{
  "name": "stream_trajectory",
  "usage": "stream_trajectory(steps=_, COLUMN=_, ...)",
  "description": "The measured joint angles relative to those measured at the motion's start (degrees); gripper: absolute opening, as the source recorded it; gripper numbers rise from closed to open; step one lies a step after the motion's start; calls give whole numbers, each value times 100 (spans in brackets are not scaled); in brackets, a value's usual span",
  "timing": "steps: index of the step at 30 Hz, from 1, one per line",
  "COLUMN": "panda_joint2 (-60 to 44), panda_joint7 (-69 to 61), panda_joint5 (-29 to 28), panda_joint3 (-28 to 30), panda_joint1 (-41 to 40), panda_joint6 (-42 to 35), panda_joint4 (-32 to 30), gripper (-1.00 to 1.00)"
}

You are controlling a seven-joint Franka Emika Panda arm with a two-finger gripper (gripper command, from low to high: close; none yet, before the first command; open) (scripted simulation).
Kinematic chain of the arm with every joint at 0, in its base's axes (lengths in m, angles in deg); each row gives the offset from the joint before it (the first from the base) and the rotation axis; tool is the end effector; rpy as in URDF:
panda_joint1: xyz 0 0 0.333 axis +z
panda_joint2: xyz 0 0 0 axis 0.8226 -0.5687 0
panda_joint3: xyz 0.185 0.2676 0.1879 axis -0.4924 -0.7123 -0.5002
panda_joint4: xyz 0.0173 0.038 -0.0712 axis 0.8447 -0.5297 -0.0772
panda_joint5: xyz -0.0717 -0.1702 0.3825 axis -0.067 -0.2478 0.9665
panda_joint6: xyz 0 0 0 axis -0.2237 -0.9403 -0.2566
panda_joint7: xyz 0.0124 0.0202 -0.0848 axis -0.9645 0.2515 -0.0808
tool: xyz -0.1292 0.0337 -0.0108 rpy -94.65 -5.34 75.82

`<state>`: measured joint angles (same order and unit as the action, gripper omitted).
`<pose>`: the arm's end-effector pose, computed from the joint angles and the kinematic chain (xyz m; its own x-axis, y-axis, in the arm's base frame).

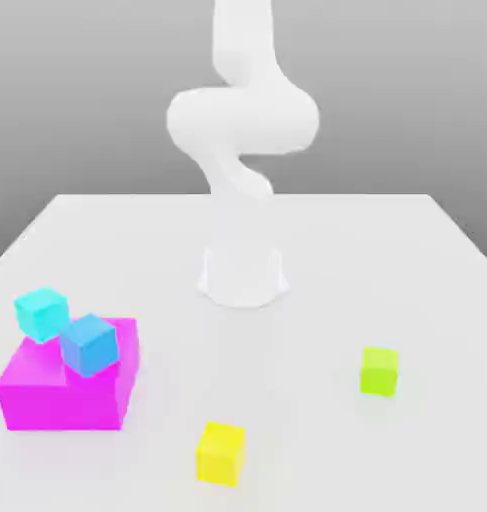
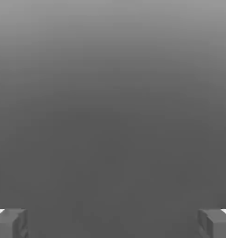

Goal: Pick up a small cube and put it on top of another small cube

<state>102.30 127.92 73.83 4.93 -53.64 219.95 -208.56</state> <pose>0.3825 0.0148 0.6931 0.5237 -0.7437 0.4156 -0.5266 -0.6660 -0.5282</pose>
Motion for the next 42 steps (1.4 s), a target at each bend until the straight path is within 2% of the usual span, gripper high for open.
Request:
stream_trajectory(steps=6, panda_joint2=-881, panda_joint7=466, panda_joint5=658, panda_joint3=-214, panda_joint1=422, panda_joint6=591, panda_joint4=-648, gripper=0)
stream_trajectory(steps=13, panda_joint2=-1872, panda_joint7=1152, panda_joint5=1200, panda_joint3=-735, panda_joint1=857, panda_joint6=1255, panda_joint4=-1378, gripper=0)
stream_trajectory(steps=18, panda_joint2=-2560, panda_joint7=1799, panda_joint5=1376, panda_joint3=-1229, panda_joint1=1104, panda_joint6=1759, panda_joint4=-1906, gripper=0)
stream_trajectory(steps=22, panda_joint2=-3097, panda_joint7=2469, panda_joint5=1309, panda_joint3=-1674, panda_joint1=1223, panda_joint6=2191, panda_joint4=-2339, gripper=0)
stream_trajectory(steps=26, panda_joint2=-3624, panda_joint7=3405, panda_joint5=866, panda_joint3=-2099, panda_joint1=1250, panda_joint6=2652, panda_joint4=-2787, gripper=0)
stream_trajectory(steps=29, panda_joint2=-4014, panda_joint7=4359, panda_joint5=102, panda_joint3=-2280, panda_joint1=1239, panda_joint6=2993, panda_joint4=-3086, gripper=0)
stream_trajectory(steps=31, panda_joint2=-4275, panda_joint7=4783, panda_joint5=-406, panda_joint3=-2192, panda_joint1=1273, panda_joint6=3199, panda_joint4=-3098, gripper=0)
stream_trajectory(steps=36, panda_joint2=-4952, panda_joint7=5692, panda_joint5=-1677, panda_joint3=-1495, panda_joint1=1603, panda_joint6=3694, panda_joint4=-2954, gripper=0)
stream_trajectory(steps=41, panda_joint2=-5627, panda_joint7=6294, panda_joint5=-2427, panda_joint3=-496, panda_joint1=2433, panda_joint6=4225, panda_joint4=-2819, gripper=0)
stream_trajectory(steps=42, panda_joint2=-5734, panda_joint7=6346, panda_joint5=-2474, panda_joint3=-351, panda_joint1=2574, panda_joint6=4315, panda_joint4=-2805, gripper=-100)
